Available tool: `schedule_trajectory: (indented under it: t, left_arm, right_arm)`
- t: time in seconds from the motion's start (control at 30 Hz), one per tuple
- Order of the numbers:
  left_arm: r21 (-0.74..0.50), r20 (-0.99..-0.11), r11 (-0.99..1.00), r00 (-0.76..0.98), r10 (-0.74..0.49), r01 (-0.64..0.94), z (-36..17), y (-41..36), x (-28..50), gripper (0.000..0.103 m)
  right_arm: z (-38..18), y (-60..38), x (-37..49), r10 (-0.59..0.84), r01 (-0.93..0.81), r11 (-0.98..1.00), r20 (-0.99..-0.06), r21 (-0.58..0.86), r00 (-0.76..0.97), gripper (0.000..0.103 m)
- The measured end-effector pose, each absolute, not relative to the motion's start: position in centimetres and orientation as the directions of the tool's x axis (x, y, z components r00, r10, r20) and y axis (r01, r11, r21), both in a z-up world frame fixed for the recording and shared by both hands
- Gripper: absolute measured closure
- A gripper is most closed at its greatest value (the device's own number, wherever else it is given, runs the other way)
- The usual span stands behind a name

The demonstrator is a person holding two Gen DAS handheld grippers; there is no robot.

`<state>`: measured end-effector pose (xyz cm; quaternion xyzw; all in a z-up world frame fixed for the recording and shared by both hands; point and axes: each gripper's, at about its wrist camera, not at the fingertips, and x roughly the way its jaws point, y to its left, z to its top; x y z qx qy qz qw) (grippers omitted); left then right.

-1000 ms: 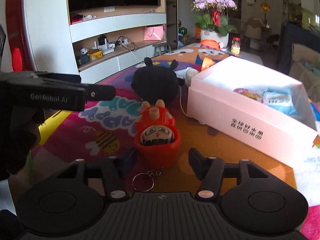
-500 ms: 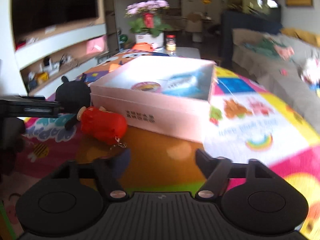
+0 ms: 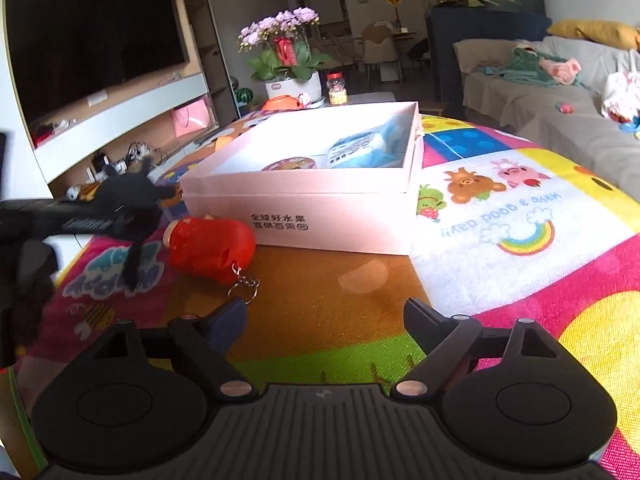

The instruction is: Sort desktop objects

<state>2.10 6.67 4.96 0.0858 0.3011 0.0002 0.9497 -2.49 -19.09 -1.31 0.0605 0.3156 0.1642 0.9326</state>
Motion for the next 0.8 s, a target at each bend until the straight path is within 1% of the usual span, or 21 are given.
schedule_trajectory:
  t: [0.17,0.27,0.37,0.5,0.57,0.67,0.77,0.8]
  left_arm:
    - [0.159,-0.606,0.968,0.793,-0.059,0.194,7.7,6.4,-2.7,0.014]
    - [0.132,-0.623,0.962,0.775,-0.106,0.237,8.6,6.6,-4.4,0.013]
    - [0.090,-0.661,0.962,0.738,-0.136,0.257,7.8,6.7,-5.0,0.012]
    - [0.039,-0.694,0.970,0.705,-0.146,0.240,5.6,6.8,-4.2,0.011]
    - [0.008,-0.679,0.975,0.718,-0.156,0.220,5.6,7.1,-3.8,0.008]
    - [-0.034,-0.612,0.983,0.774,-0.162,0.179,7.0,8.3,-3.8,0.006]
    - [-0.042,-0.542,0.993,0.833,-0.112,0.106,8.7,10.0,-3.9,0.003]
    - [-0.040,-0.520,0.996,0.850,-0.087,0.077,9.0,10.6,-4.1,0.003]
  right_arm:
    - [-1.2,-19.0,-2.8,0.342,-0.273,0.940,-0.559,0.206,0.755,0.016]
    - [-1.0,-18.8,-3.0,0.342,-0.284,0.940,-0.554,0.191,0.759,0.016]
    - [-0.6,-18.2,-3.6,0.348,-0.326,0.935,-0.546,0.140,0.762,0.016]
    - [0.7,-16.8,-4.8,0.374,-0.417,0.907,-0.554,0.052,0.744,0.016]
    - [1.7,-15.8,-5.5,0.391,-0.465,0.885,-0.552,0.007,0.736,0.016]
    - [3.4,-13.6,-6.7,0.438,-0.558,0.826,-0.532,-0.082,0.725,0.016]
    - [4.8,-10.5,-7.9,0.506,-0.646,0.745,-0.492,-0.166,0.709,0.016]
    - [5.0,-9.3,-8.1,0.529,-0.677,0.712,-0.491,-0.187,0.692,0.016]
